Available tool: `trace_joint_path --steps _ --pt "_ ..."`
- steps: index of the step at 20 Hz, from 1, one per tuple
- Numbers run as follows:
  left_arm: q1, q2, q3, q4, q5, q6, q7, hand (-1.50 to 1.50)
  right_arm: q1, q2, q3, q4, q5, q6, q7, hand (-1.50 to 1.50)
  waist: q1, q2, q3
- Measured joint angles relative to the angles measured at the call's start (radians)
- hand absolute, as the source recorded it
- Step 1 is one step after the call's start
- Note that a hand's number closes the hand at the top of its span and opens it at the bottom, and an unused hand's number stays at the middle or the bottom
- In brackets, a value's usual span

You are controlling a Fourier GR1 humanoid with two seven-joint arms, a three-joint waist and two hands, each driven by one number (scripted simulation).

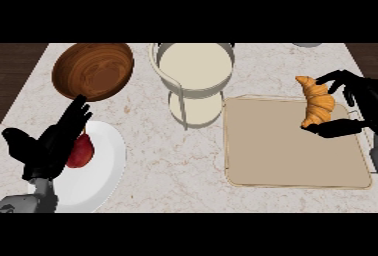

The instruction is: Pick the croissant from the tray and place it in the tiered basket

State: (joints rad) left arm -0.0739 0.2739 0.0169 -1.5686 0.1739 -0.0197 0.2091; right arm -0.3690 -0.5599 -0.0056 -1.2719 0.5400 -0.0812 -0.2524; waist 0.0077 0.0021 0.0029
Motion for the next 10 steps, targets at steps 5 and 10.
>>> trace_joint_path --steps 5,10 --pt "0.027 -0.007 0.001 -0.014 -0.014 0.002 -0.004 0.0 -0.063 -0.02 -0.06 -0.041 -0.135 0.128 -0.06 1.5 -0.003 -0.003 -0.002" --pt "0.023 -0.009 0.011 -0.022 -0.014 -0.007 0.014 0.0 -0.115 -0.012 -0.052 -0.178 -0.196 0.251 0.057 1.5 -0.008 -0.004 -0.003"
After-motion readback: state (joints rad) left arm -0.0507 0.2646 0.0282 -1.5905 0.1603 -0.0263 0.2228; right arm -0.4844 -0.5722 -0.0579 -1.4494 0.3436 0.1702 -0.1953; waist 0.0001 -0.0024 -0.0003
